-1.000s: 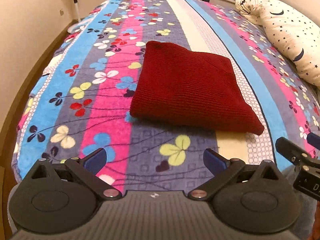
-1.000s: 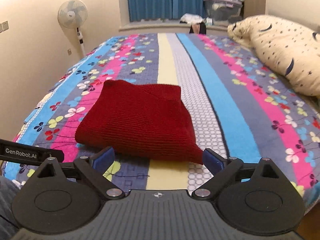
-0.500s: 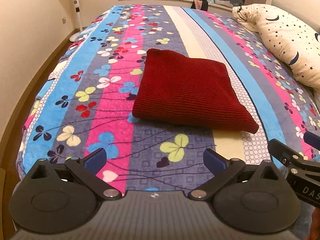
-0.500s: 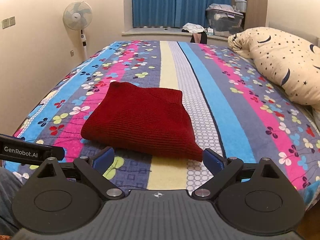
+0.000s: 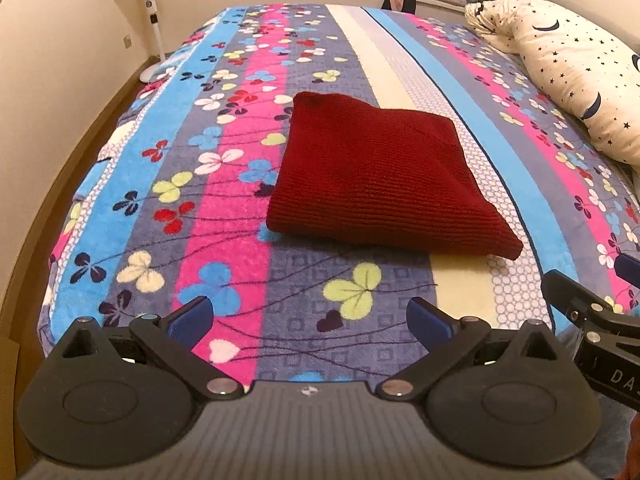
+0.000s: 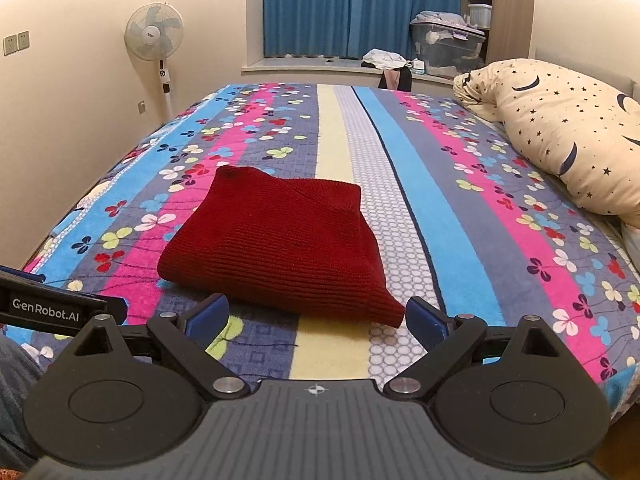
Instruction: Fold small clothes
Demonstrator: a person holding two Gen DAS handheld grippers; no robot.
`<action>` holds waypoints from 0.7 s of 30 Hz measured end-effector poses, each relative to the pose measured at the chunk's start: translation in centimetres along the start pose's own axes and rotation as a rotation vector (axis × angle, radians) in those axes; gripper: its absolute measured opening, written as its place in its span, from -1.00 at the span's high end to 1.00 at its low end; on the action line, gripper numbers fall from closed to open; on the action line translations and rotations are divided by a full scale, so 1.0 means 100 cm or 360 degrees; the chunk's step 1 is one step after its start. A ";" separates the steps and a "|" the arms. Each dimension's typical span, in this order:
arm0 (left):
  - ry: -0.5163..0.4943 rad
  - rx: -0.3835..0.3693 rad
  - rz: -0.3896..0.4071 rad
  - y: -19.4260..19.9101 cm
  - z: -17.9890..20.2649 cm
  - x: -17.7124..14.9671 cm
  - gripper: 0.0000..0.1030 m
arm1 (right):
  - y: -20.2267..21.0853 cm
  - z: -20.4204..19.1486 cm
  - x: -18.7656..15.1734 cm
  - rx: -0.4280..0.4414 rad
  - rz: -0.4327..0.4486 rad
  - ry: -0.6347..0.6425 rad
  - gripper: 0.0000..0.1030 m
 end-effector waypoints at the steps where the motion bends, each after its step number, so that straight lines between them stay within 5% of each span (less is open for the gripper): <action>1: 0.0004 -0.0002 -0.0006 -0.001 0.000 0.000 -0.99 | -0.001 0.000 0.000 0.0001 -0.0004 0.0000 -0.85; 21: -0.0022 0.0069 0.0014 0.001 0.000 -0.001 -0.99 | -0.002 0.000 -0.001 0.0000 -0.0002 0.0005 -0.87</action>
Point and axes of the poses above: each gripper's, at about its wrist camera, not at the fingertips, and y roughly against the way its jaws point, z to its right, x to its top, the point moved 8 cm from there along -y, roughly the way its jaws point, and after that the axes turned 9 degrees about -z, right-handed, at the moved point
